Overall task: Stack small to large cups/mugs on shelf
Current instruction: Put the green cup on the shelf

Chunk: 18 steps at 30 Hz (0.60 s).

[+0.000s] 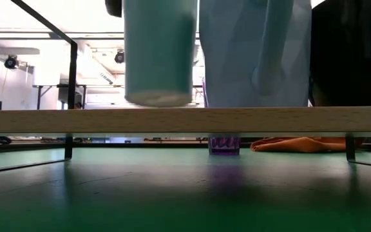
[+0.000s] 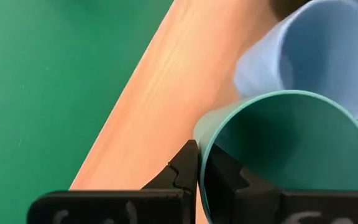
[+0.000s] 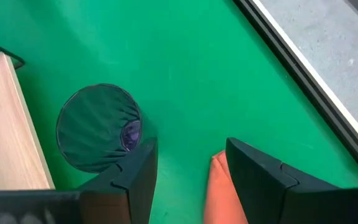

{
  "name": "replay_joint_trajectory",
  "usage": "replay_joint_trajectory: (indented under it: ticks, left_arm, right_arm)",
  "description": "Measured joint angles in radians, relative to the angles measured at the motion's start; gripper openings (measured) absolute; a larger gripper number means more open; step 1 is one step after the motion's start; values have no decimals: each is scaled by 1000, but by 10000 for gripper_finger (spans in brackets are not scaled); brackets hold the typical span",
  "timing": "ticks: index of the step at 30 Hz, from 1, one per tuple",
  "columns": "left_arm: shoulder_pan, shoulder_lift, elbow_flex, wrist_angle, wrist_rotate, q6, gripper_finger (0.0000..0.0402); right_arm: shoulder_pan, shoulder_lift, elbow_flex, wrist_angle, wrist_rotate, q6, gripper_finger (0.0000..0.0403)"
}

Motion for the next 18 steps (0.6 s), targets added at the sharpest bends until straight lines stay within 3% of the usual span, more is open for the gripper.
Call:
replay_joint_trajectory:
  ticks: [18]
  left_arm:
    - [-32,15,-17,-27,22,-126,0]
  right_arm:
    - [0,0,0,5,-20,-51,183]
